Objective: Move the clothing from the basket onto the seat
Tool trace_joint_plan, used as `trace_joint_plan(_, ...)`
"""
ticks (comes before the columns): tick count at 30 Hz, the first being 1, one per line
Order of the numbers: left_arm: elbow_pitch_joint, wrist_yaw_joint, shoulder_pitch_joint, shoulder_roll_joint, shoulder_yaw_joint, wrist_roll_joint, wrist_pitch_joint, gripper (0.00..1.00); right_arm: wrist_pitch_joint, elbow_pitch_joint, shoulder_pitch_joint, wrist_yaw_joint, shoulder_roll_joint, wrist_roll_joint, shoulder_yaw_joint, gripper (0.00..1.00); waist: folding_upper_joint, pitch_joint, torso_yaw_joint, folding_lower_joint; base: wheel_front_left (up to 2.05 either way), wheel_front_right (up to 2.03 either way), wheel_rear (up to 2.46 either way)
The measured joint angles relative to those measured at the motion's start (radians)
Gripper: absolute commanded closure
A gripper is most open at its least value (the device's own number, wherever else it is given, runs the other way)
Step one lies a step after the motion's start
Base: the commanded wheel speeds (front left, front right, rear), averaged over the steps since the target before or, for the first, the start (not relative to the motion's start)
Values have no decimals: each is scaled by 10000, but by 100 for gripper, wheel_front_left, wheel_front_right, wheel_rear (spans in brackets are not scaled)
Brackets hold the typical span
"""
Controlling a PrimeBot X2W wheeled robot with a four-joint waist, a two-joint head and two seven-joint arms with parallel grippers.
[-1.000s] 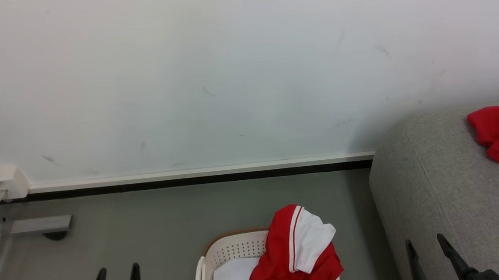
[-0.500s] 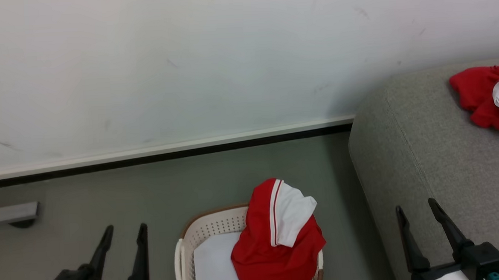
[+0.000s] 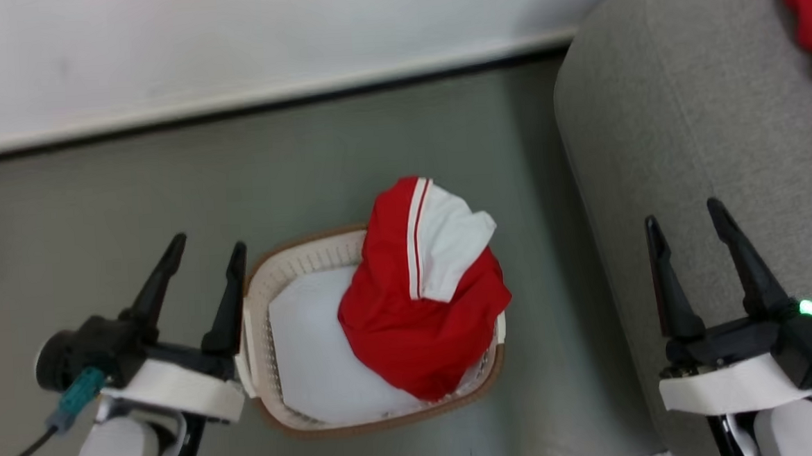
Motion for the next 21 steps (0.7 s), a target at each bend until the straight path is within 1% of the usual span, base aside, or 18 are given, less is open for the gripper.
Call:
trace_joint_plan(5,343,0,-1131,706,-1425,-159,0,0,0,-433,-583,0,-4,12,17,0,0,1198,-73,1,0,0,0)
trace_joint_plan(9,644,0,-2230,997,-2711,-213,259,0,0,-677,-985,0,-4,-44,96,0,0,2047,-125,2,0,0,0)
trace_joint_plan(14,1072,-2,-3547,1145,-4102,-476,894,0,0,-966,-1481,0,-2,-121,293,0,0,2929,-235,1,0,0,0)
trace_joint_plan(17,1586,-2,-4304,1068,-4566,-606,1260,0,0,-1164,-1681,0,-4,-123,320,0,0,3378,-333,1,0,0,0)
trace_joint_plan(21,2380,-2,-4859,775,-4957,-744,1783,0,0,-1346,-1781,0,-4,-146,339,0,0,3832,-484,0,0,0,0)
